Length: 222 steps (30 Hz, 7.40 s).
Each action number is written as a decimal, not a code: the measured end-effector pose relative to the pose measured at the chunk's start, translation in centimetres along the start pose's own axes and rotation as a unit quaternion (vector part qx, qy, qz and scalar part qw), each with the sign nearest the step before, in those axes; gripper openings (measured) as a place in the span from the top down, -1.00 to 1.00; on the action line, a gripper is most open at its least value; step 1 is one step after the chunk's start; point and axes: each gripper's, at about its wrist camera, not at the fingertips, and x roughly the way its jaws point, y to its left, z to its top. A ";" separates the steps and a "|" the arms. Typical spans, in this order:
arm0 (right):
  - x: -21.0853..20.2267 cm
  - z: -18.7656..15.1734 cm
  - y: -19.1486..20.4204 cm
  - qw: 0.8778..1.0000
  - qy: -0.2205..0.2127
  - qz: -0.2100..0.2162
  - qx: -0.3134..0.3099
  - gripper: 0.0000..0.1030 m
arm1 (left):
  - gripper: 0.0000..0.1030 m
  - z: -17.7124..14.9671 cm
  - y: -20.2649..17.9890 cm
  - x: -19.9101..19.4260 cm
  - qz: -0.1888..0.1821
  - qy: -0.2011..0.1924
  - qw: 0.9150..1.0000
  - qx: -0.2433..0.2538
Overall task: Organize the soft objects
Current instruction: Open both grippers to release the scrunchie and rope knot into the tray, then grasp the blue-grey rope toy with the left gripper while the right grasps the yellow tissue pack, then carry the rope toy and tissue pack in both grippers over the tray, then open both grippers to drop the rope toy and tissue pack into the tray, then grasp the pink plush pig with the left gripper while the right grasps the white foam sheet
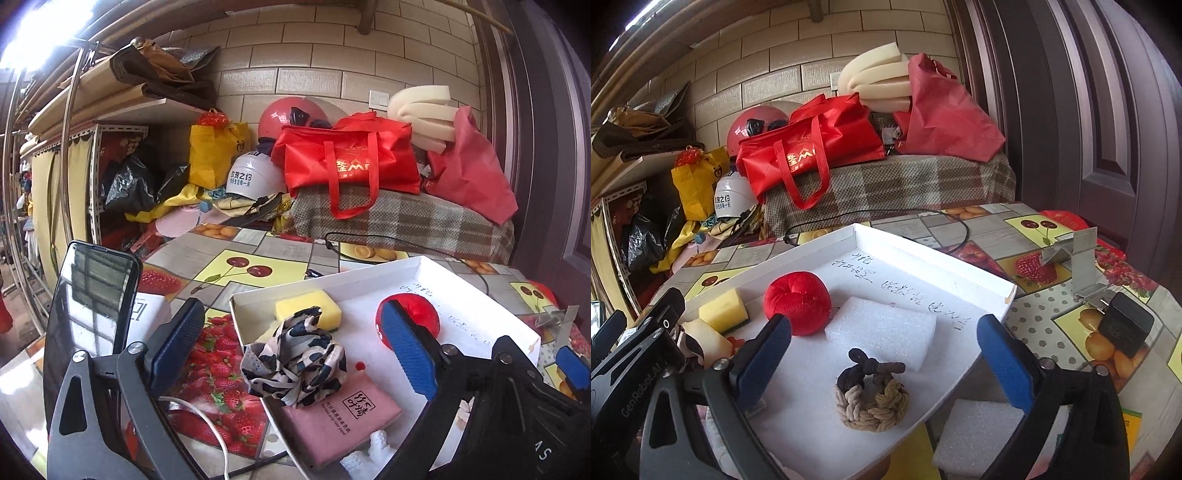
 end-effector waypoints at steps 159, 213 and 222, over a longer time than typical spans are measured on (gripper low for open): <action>3.9 0.9 0.7 0.998 0.053 0.012 -0.031 -0.49 | 0.30 0.2 -3.6 2.8 -0.098 0.027 0.993 0.067; -4.7 -0.6 -17.7 0.996 -0.004 -0.013 0.092 -1.00 | -1.00 -6.1 -14.0 -9.3 -0.330 0.076 0.903 0.263; -4.5 -0.8 -17.9 0.995 0.007 -0.002 0.096 -1.00 | -0.54 -8.8 -19.1 -6.3 -0.301 0.185 0.876 0.327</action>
